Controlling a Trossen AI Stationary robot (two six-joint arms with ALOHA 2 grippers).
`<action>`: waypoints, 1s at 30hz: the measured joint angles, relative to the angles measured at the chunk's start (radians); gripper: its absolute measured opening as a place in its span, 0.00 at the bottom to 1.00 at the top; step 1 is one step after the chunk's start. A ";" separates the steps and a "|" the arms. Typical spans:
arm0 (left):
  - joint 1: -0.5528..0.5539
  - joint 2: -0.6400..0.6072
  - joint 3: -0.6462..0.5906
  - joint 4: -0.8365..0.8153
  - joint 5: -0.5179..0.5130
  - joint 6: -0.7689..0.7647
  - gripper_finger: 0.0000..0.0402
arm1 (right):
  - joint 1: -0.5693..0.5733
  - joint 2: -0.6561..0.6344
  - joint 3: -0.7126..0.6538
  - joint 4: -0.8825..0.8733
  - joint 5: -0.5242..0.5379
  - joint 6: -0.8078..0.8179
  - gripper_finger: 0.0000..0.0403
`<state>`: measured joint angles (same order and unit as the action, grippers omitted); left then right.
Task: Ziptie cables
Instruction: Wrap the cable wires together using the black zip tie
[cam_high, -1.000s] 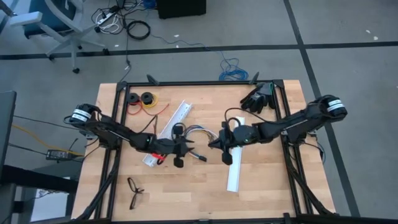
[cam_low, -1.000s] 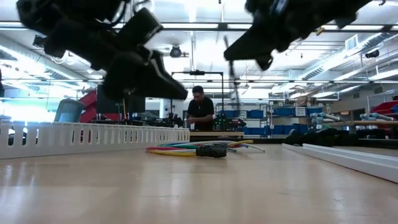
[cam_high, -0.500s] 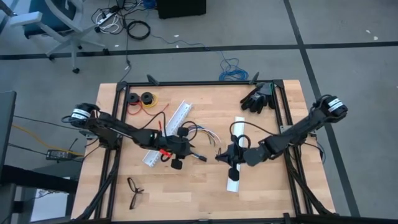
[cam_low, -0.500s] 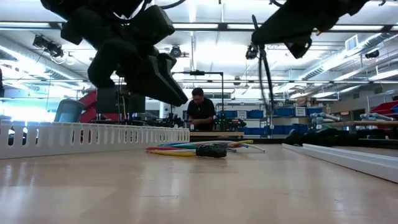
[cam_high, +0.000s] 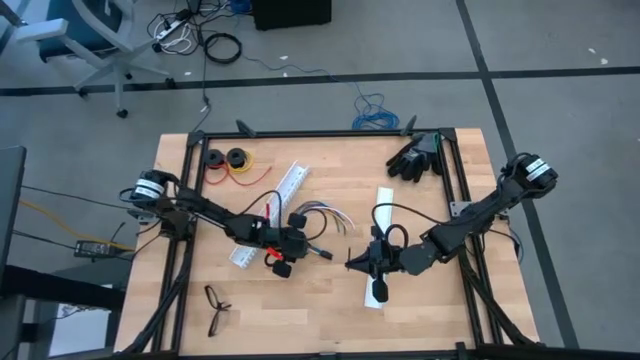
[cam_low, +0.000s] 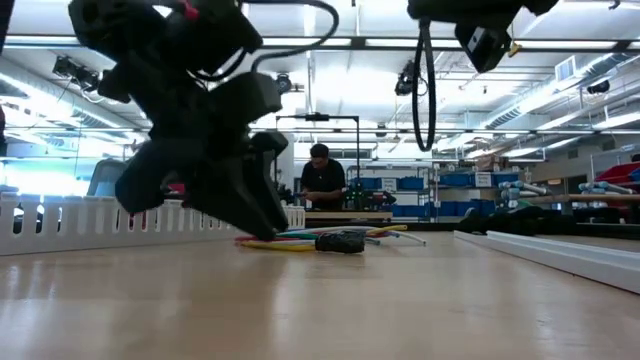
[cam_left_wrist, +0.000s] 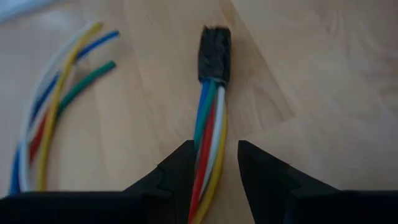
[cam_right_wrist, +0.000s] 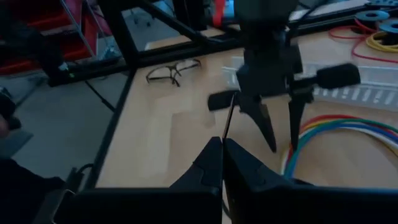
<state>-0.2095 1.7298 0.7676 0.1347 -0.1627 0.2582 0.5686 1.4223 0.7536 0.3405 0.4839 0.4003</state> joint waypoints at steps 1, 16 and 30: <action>0.000 0.006 0.001 0.001 0.000 0.000 0.33 | 0.002 0.000 0.000 -0.001 0.000 0.005 0.00; 0.101 0.059 0.007 -0.018 0.105 -0.054 0.31 | 0.006 0.000 0.000 -0.003 -0.001 0.015 0.00; 0.096 0.055 0.140 -0.171 0.076 -0.042 0.04 | -0.072 0.067 0.000 -0.097 -0.028 0.139 0.00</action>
<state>-0.1131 1.7847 0.9073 -0.0367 -0.0868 0.2164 0.4963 1.4898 0.7536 0.2438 0.4561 0.5388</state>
